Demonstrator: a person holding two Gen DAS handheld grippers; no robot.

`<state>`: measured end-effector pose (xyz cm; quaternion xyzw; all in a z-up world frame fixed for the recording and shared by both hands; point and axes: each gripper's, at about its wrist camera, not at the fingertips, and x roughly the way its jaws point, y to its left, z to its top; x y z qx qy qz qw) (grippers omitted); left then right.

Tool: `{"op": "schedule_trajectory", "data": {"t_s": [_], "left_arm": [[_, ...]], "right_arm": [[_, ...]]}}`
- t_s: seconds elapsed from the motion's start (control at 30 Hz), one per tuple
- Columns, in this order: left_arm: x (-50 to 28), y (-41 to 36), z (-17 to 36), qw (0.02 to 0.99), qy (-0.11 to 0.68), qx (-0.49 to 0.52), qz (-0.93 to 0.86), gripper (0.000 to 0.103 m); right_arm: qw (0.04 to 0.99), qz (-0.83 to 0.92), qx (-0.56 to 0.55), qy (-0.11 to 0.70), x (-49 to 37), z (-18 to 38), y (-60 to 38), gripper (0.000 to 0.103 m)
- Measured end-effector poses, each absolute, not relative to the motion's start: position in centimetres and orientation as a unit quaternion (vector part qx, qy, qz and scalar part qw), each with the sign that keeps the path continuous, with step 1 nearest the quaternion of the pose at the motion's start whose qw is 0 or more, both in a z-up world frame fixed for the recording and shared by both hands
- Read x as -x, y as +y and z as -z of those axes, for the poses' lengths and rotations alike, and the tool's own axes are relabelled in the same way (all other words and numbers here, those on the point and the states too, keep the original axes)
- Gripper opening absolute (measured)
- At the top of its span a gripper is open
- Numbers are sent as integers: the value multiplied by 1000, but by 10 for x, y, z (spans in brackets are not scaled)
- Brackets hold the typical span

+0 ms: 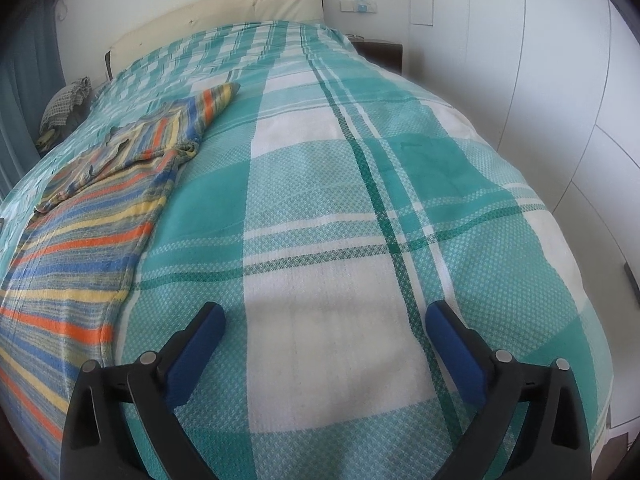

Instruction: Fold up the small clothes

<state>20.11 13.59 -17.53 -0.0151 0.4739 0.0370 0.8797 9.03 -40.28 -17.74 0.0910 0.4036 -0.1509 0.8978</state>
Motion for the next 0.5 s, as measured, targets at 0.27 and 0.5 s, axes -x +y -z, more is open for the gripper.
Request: {"op": "schedule_trajectory", "data": {"t_s": [0.27,0.5], "left_arm": [[-201,135,176,879,474,11,-39,103],[-201,135,176,879,474,11,-40,103]], "right_arm": [[898,151,-89,404,-90,177,-402,101],[898,151,-89,404,-90,177,-402,101]]}}
